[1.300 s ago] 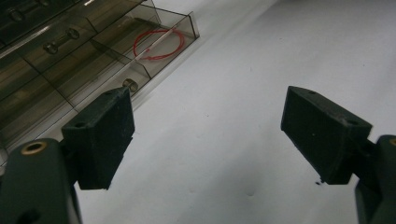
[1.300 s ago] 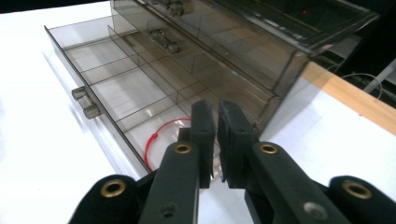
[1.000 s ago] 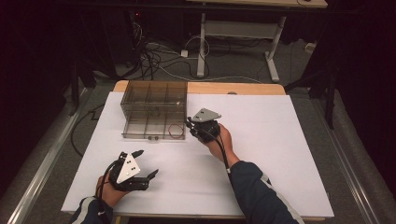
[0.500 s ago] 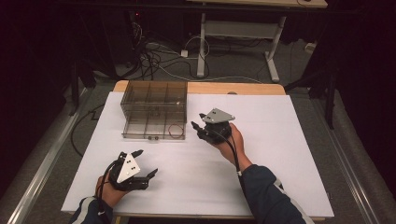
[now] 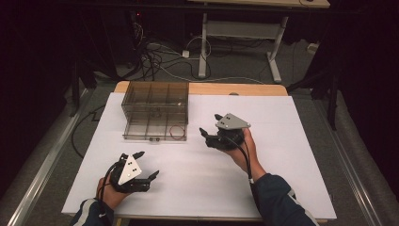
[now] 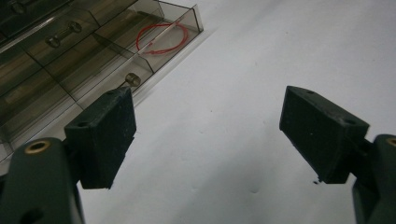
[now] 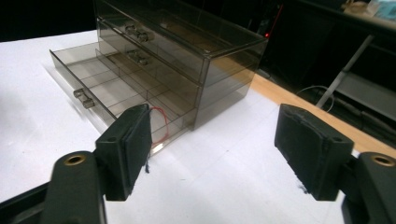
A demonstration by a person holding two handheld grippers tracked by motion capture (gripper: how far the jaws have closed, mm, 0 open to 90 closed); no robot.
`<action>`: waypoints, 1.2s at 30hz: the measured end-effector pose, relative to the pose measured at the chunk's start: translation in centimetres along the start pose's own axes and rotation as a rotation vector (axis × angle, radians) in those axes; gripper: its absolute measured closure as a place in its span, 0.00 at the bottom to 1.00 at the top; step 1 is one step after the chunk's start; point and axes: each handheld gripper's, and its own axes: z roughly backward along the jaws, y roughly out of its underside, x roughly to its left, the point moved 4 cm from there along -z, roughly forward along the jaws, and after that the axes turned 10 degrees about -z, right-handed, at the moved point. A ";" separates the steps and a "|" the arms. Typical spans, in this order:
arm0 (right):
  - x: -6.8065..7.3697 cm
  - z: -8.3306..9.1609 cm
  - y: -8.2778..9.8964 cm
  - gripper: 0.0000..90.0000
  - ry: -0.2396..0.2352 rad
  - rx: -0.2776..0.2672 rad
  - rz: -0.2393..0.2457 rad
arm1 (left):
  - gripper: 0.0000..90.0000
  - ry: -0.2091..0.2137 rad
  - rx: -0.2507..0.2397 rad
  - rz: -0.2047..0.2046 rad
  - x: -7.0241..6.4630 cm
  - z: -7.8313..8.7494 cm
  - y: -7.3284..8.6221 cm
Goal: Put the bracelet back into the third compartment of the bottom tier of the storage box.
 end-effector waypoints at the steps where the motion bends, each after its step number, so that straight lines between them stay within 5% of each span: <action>1: -0.1 0.3 0.1 0.30 0.002 -0.006 0.000 | 0.20 -0.001 0.002 0.000 0.0 0.0 0.0; 7: -0.4 1.6 0.7 0.23 0.013 -0.004 0.034 | 0.21 -0.001 0.002 0.006 -0.1 0.0 0.1; 36: -2.9 9.2 3.5 0.21 0.077 -0.046 0.078 | 0.29 -0.019 0.032 0.002 -0.2 0.0 0.3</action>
